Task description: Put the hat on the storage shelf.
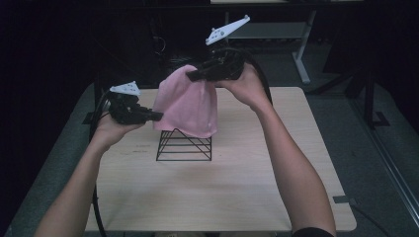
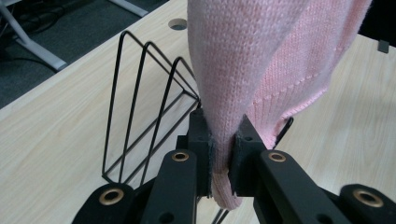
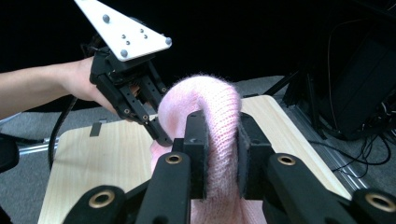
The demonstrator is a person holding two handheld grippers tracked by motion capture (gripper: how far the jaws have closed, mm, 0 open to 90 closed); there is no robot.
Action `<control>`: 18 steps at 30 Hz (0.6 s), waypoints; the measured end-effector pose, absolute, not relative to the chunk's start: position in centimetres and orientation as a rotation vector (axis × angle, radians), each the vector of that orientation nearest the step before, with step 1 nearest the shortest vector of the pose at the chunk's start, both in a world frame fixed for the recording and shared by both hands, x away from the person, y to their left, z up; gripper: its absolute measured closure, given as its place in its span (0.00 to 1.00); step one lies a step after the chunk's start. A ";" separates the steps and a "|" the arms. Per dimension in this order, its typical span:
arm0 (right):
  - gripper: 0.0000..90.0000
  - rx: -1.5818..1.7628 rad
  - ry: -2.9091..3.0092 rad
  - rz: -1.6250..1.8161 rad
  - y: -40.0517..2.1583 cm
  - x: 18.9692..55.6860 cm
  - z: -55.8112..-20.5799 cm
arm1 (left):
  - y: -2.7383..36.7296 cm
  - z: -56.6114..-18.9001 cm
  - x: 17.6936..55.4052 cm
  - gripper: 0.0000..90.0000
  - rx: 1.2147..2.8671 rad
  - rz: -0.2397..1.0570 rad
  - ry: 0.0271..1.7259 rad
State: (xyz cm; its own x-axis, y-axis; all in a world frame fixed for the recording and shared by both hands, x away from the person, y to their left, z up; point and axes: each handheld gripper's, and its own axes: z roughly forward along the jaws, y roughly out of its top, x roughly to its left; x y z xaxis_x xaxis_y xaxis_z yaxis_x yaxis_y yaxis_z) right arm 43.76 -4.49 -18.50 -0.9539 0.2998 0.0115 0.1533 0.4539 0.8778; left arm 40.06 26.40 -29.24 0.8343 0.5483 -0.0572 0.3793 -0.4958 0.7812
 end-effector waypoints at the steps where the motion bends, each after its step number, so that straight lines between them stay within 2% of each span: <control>1: 0.85 0.393 2.553 1.515 -4.3 43.7 -18.5 | 26.5 -29.3 40.0 0.90 2.149 0.245 0.681; 18: 0.85 0.345 2.609 1.466 -2.5 42.8 -19.2 | 27.5 -30.7 39.2 0.90 2.171 0.256 0.694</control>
State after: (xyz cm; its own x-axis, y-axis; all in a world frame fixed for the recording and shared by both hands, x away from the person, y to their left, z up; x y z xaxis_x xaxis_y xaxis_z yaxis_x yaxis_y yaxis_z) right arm 42.81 -2.52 -19.22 -0.9656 0.2600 -0.0005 0.1347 0.5021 0.8543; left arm 39.20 27.47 -30.68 0.8273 0.5593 -0.0518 0.3921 -0.5090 0.7663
